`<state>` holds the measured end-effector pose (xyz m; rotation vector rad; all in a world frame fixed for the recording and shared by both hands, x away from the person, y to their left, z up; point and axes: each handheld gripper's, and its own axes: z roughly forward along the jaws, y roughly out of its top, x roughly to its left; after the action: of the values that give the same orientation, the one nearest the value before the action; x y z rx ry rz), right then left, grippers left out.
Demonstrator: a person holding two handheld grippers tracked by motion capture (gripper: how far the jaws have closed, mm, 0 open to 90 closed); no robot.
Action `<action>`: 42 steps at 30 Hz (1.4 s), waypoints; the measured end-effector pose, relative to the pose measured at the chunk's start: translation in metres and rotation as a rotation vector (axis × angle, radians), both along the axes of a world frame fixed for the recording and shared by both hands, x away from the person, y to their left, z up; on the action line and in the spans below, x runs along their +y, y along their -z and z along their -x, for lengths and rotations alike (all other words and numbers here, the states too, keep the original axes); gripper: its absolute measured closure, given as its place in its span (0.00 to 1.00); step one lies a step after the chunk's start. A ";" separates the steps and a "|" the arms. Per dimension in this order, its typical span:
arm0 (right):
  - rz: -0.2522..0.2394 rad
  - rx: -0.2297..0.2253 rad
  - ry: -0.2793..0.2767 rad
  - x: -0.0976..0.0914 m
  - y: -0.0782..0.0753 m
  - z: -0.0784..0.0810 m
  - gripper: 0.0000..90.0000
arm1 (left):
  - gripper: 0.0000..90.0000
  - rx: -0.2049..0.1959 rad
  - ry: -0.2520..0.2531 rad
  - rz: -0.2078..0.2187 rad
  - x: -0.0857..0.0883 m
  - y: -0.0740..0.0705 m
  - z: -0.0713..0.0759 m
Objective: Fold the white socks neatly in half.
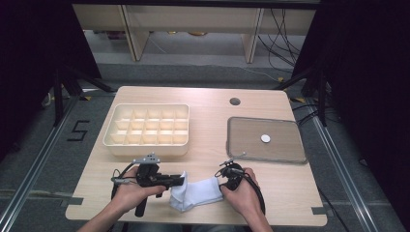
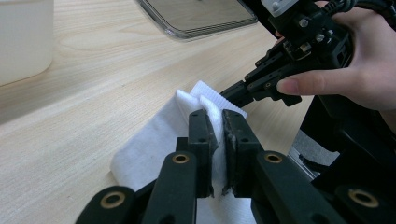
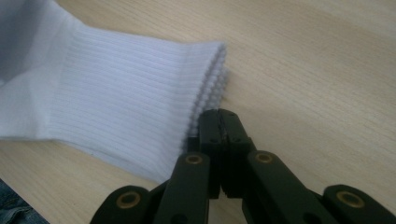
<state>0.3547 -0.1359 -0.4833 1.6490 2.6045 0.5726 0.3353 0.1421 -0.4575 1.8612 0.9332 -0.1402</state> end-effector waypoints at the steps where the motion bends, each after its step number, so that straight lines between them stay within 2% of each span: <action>1: 0.000 0.000 0.000 0.000 0.000 0.000 0.99 | 0.91 0.000 0.003 -0.002 0.000 0.000 0.000; 4: 0.000 0.004 0.010 0.002 0.000 0.000 0.99 | 0.91 0.002 0.006 -0.004 -0.003 0.001 0.000; 5: 0.001 -0.002 -0.006 0.001 0.001 0.000 0.99 | 0.91 -0.001 0.006 -0.016 -0.004 0.001 0.000; 8: 0.005 -0.005 0.013 0.003 0.000 0.001 0.99 | 0.91 0.001 0.011 -0.012 -0.007 0.002 -0.002; 10: 0.008 0.004 0.000 0.005 0.001 0.002 0.99 | 0.91 0.001 0.014 -0.017 -0.009 0.003 -0.003; 11: -0.006 -0.021 -0.026 0.006 0.002 0.002 0.99 | 0.91 0.003 0.016 -0.019 -0.012 0.003 -0.004; 14: 0.000 -0.016 -0.026 0.007 0.002 0.002 0.99 | 0.91 0.004 0.020 -0.025 -0.014 0.003 -0.005; 15: 0.013 0.000 0.002 0.008 0.000 0.004 0.99 | 0.91 0.007 0.023 -0.023 -0.016 0.004 -0.005; 17: 0.000 0.004 -0.012 0.010 0.001 0.004 0.99 | 0.91 0.002 0.021 -0.045 -0.018 0.004 -0.005; 18: 0.003 0.001 -0.015 0.010 0.001 0.004 0.99 | 0.91 0.005 0.025 -0.036 -0.020 0.005 -0.006; 19: 0.000 -0.027 -0.045 0.009 0.002 0.003 0.99 | 0.91 0.005 0.024 -0.048 -0.021 0.006 -0.006; 20: 0.002 -0.027 -0.044 0.010 0.002 0.004 0.99 | 0.91 0.010 0.034 -0.034 -0.023 0.007 -0.007; 21: -0.003 -0.027 -0.054 0.011 0.002 0.003 0.99 | 0.91 0.004 0.027 -0.045 -0.024 0.007 -0.007; 24: -0.003 -0.012 -0.030 0.013 0.001 0.005 0.99 | 0.91 0.010 0.039 -0.041 -0.027 0.009 -0.009; 25: -0.003 -0.026 -0.043 0.012 0.002 0.004 0.99 | 0.91 0.010 0.034 -0.056 -0.029 0.009 -0.008; 26: 0.003 -0.004 -0.018 0.014 0.000 0.005 0.99 | 0.91 0.010 0.039 -0.051 -0.029 0.009 -0.009; 27: -0.002 -0.035 -0.043 0.012 0.002 0.004 0.99 | 0.91 0.011 0.047 -0.046 -0.030 0.010 -0.010; 28: -0.006 -0.049 -0.043 0.013 0.002 0.004 0.99 | 0.91 0.011 0.041 -0.050 -0.031 0.010 -0.010; 30: -0.012 -0.048 -0.058 0.013 0.002 0.004 0.99 | 0.91 0.005 0.036 -0.062 -0.033 0.011 -0.011; 34: -0.011 -0.017 -0.017 0.018 0.000 0.006 0.99 | 0.91 0.008 0.044 -0.068 -0.037 0.013 -0.012; 35: -0.024 -0.038 -0.048 0.017 0.002 0.005 0.99 | 0.91 0.007 0.050 -0.070 -0.038 0.013 -0.013; 37: 0.003 -0.036 -0.052 0.017 0.002 0.005 0.99 | 0.91 0.010 0.050 -0.070 -0.041 0.014 -0.013; 38: 0.002 -0.027 -0.049 0.018 0.001 0.005 0.99 | 0.91 0.008 0.044 -0.088 -0.042 0.014 -0.013; 40: 0.002 -0.021 -0.046 0.020 0.001 0.005 0.99 | 0.91 0.014 0.054 -0.076 -0.044 0.016 -0.014; 42: -0.007 -0.028 -0.053 0.020 0.001 0.005 0.99 | 0.91 0.009 0.049 -0.095 -0.046 0.017 -0.014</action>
<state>0.3495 -0.1155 -0.4848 1.5664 2.6359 0.6025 0.3494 0.0964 -0.4750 1.9730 0.9150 -0.1365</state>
